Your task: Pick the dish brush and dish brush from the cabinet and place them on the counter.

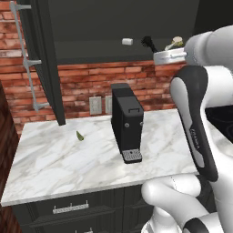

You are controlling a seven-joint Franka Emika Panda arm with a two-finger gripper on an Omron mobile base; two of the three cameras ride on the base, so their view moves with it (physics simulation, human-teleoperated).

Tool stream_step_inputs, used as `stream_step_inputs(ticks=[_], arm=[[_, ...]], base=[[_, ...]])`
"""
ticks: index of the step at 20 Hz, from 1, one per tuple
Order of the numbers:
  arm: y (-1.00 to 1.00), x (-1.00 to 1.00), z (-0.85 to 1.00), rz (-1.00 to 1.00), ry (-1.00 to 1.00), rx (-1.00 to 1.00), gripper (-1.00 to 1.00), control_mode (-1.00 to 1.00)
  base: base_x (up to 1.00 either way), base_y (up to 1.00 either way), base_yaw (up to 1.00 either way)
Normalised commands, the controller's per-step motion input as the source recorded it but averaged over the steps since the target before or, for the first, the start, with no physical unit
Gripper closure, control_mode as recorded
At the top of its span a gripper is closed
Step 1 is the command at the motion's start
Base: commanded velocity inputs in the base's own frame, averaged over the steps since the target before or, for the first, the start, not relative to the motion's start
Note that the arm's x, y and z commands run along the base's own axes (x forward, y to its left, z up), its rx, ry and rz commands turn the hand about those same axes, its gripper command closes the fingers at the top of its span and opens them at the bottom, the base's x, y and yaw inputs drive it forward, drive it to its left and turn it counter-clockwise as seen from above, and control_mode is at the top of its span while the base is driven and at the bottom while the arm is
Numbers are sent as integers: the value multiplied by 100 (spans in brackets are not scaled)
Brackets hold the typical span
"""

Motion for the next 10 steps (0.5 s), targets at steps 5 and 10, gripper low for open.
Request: stream_step_inputs(ticks=[5,10], arm=[[-31,1,0,-10,8,0,-100,-100],[-27,5,1,-9,6,0,-100,-100]], base=[[0,0,0],[0,0,0]])
